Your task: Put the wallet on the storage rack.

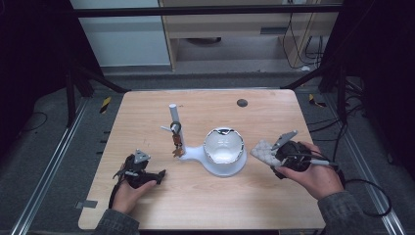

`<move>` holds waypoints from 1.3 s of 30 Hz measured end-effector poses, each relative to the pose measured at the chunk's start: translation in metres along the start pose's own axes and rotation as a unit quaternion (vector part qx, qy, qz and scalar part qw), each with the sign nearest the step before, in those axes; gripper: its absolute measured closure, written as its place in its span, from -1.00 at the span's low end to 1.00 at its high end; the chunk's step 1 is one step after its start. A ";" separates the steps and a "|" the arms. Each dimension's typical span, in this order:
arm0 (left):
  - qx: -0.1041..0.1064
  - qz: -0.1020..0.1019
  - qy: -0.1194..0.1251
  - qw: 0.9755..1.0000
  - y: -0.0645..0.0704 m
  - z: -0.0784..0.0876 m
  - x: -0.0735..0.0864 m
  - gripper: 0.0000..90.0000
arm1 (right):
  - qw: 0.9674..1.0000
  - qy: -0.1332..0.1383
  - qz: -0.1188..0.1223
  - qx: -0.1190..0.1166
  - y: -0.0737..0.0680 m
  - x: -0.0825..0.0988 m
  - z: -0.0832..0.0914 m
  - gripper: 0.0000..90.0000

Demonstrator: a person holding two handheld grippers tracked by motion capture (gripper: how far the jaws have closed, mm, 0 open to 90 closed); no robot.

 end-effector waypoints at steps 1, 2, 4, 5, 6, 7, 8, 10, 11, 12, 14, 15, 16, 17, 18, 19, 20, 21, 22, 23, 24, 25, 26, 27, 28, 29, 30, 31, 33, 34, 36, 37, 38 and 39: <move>0.000 0.000 0.000 1.000 0.000 0.000 0.000 -1.00 | 1.000 0.001 0.003 0.000 0.001 -0.003 0.003 -0.33; 0.000 0.000 0.000 1.000 0.000 0.000 0.000 -1.00 | 1.000 0.003 0.008 0.001 0.002 -0.006 0.005 -0.33; 0.000 0.000 0.000 1.000 0.000 0.000 0.000 -1.00 | 1.000 0.007 0.014 0.002 0.004 -0.012 0.008 -0.33; 0.000 0.000 0.000 1.000 0.000 0.000 0.000 -1.00 | 1.000 0.008 0.016 0.002 0.005 -0.014 0.010 -0.32; 0.000 0.000 0.000 1.000 0.000 0.000 0.000 -1.00 | 1.000 0.010 0.017 0.001 0.006 -0.017 0.011 -0.32; 0.000 0.000 0.000 1.000 0.000 0.000 0.000 -1.00 | 1.000 0.013 0.019 0.000 0.007 -0.019 0.012 -0.32; 0.000 0.000 -0.001 1.000 0.000 0.000 0.000 -1.00 | 1.000 0.015 0.021 -0.003 0.007 -0.021 0.013 -0.32; -0.001 0.000 0.000 1.000 0.000 0.000 0.000 -1.00 | 1.000 0.017 0.025 -0.003 0.007 -0.025 0.015 -0.32; -0.001 0.001 0.000 1.000 0.000 0.000 0.000 -1.00 | 0.999 0.020 0.029 -0.004 0.007 -0.027 0.016 -0.32; -0.001 0.001 0.000 1.000 0.000 0.000 0.000 -1.00 | 0.999 0.020 0.031 -0.004 0.006 -0.029 0.017 -0.32; -0.002 0.001 0.000 1.000 0.000 0.001 0.001 -1.00 | 0.999 0.022 0.039 -0.002 0.005 -0.034 0.020 -0.32; -0.003 0.001 0.000 1.000 0.000 0.001 0.001 -1.00 | 0.999 0.022 0.044 0.000 0.005 -0.036 0.022 -0.32; -0.003 0.001 -0.001 1.000 0.000 0.001 0.001 -1.00 | 0.999 0.022 0.048 0.001 0.004 -0.039 0.023 -0.32; -0.003 0.002 0.000 1.000 0.000 0.001 0.001 -1.00 | 0.998 0.023 0.053 0.001 0.004 -0.041 0.024 -0.32; -0.003 0.002 -0.001 1.000 0.000 0.001 0.001 -1.00 | 0.998 0.023 0.054 0.001 0.003 -0.044 0.025 -0.32; -0.004 0.002 0.000 1.000 0.000 0.001 0.001 -1.00 | 0.998 0.023 0.057 0.000 0.002 -0.046 0.025 -0.32; -0.004 0.002 -0.001 1.000 0.000 0.001 0.001 -1.00 | 0.998 0.024 0.060 0.000 0.001 -0.049 0.026 -0.32; -0.004 0.002 0.000 1.000 0.000 0.001 0.001 -1.00 | 0.998 0.024 0.062 0.000 0.000 -0.052 0.026 -0.32; -0.003 0.003 0.001 1.000 0.000 0.001 0.001 -1.00 | 0.997 0.024 0.068 0.001 -0.001 -0.055 0.027 -0.32; -0.004 0.003 0.001 1.000 0.000 0.001 0.001 -1.00 | 0.997 0.025 0.073 0.002 -0.003 -0.058 0.027 -0.32; -0.004 0.003 0.001 1.000 0.000 0.001 0.001 -1.00 | 0.997 0.026 0.078 0.003 -0.004 -0.061 0.027 -0.32; -0.004 0.003 0.001 1.000 0.000 0.001 0.001 -1.00 | 0.996 0.026 0.081 0.003 -0.006 -0.063 0.028 -0.32; -0.003 0.003 0.001 1.000 0.000 0.001 0.001 -1.00 | 0.996 0.026 0.085 0.004 -0.007 -0.066 0.028 -0.32; -0.003 0.003 0.001 1.000 0.000 0.001 0.001 -1.00 | 0.996 0.025 0.091 0.006 -0.008 -0.069 0.028 -0.32; -0.003 0.004 0.001 1.000 0.000 0.001 0.001 -1.00 | 0.995 0.025 0.094 0.006 -0.010 -0.071 0.027 -0.32; -0.003 0.005 0.002 1.000 0.000 0.001 0.001 -1.00 | 0.995 0.024 0.100 0.007 -0.010 -0.074 0.027 -0.32; -0.003 0.004 0.002 1.000 0.000 0.001 0.001 -1.00 | 0.994 0.023 0.103 0.007 -0.011 -0.076 0.026 -0.32; -0.003 0.004 0.002 1.000 0.000 0.001 0.001 -1.00 | 0.994 0.022 0.107 0.007 -0.012 -0.078 0.026 -0.32; -0.003 0.004 0.001 1.000 0.000 0.001 0.001 -1.00 | 0.993 0.023 0.116 0.006 -0.014 -0.082 0.025 -0.32; -0.003 0.004 0.001 1.000 0.000 0.001 0.001 -1.00 | 0.993 0.023 0.118 0.005 -0.014 -0.085 0.025 -0.32; -0.003 0.004 0.001 1.000 0.000 0.001 0.001 -1.00 | 0.992 0.023 0.124 0.006 -0.015 -0.088 0.026 -0.32; -0.003 0.003 0.001 1.000 0.000 0.001 0.001 -1.00 | 0.992 0.024 0.127 0.007 -0.016 -0.090 0.026 -0.32; -0.004 0.003 0.001 1.000 0.000 0.001 0.001 -1.00 | 0.991 0.024 0.130 0.008 -0.017 -0.091 0.027 -0.32; -0.003 0.003 0.002 1.000 0.000 0.001 0.001 -1.00 | 0.991 0.024 0.132 0.009 -0.018 -0.092 0.027 -0.32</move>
Point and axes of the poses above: each handheld gripper's, and its own axes: z roughly backward along the jaws, x roughly out of its underside, y roughly to its right, the point moved 4 cm from there along -z, roughly forward along the jaws, and after that the axes turned 11 degrees about x, right-handed, at the moved point
